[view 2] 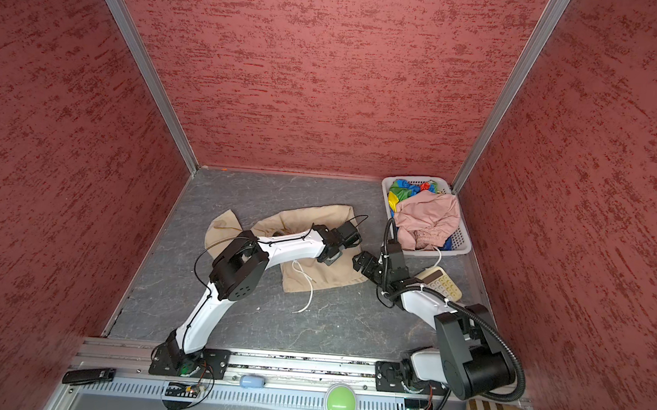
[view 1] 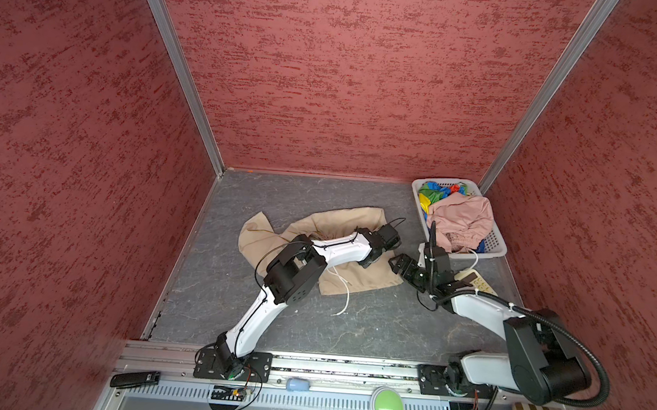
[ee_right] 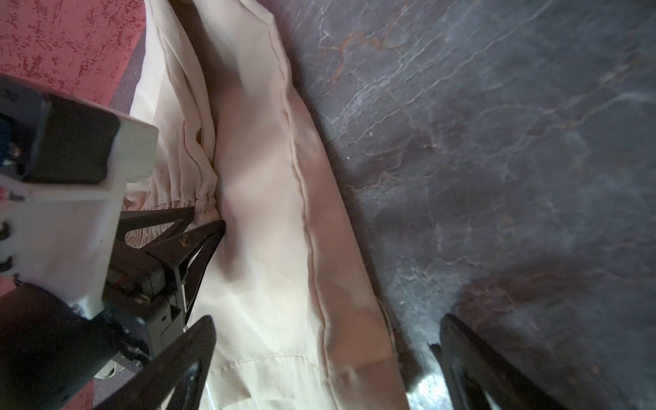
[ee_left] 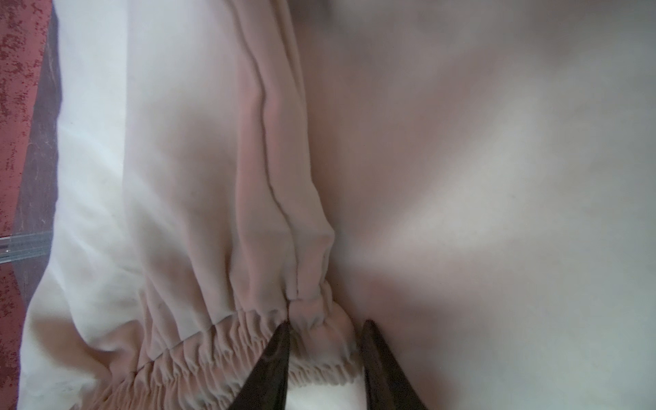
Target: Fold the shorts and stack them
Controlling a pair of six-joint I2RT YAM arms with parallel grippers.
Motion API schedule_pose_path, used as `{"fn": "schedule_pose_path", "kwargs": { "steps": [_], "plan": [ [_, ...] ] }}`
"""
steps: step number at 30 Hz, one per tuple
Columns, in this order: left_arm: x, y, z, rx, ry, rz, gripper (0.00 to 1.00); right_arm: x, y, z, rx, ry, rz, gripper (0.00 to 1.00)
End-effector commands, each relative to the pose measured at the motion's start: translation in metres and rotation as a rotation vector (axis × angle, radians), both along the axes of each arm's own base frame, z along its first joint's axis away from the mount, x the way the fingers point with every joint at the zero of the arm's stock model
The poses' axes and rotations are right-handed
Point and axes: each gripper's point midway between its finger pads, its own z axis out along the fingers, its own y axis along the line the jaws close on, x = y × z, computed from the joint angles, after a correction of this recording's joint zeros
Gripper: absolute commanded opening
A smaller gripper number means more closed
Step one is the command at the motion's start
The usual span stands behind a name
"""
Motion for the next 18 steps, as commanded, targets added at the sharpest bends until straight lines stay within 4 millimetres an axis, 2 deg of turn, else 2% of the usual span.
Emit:
{"fn": "schedule_pose_path", "kwargs": {
  "steps": [1, 5, 7, 11, 13, 18],
  "plan": [
    [-0.001, 0.001, -0.021, 0.013, 0.041, 0.003, 0.29, 0.001, 0.0, 0.007, 0.022, -0.03, -0.006, 0.99],
    [-0.003, -0.001, -0.029, 0.005, 0.064, -0.001, 0.15, 0.001, 0.0, 0.005, 0.024, -0.025, -0.005, 0.99],
    [-0.004, 0.0, -0.034, 0.001, 0.082, 0.002, 0.02, 0.001, 0.001, 0.005, 0.026, -0.024, -0.006, 0.99],
    [0.003, 0.006, -0.027, -0.005, 0.069, 0.02, 0.0, 0.001, -0.001, 0.005, 0.013, -0.019, -0.01, 0.99],
    [0.011, 0.008, -0.008, -0.019, 0.046, 0.023, 0.0, 0.0, -0.006, 0.004, -0.033, -0.013, -0.01, 0.99],
    [0.031, 0.009, 0.077, -0.154, -0.046, 0.021, 0.0, 0.003, -0.017, 0.001, -0.179, 0.0, 0.029, 0.89]
  ]
}}
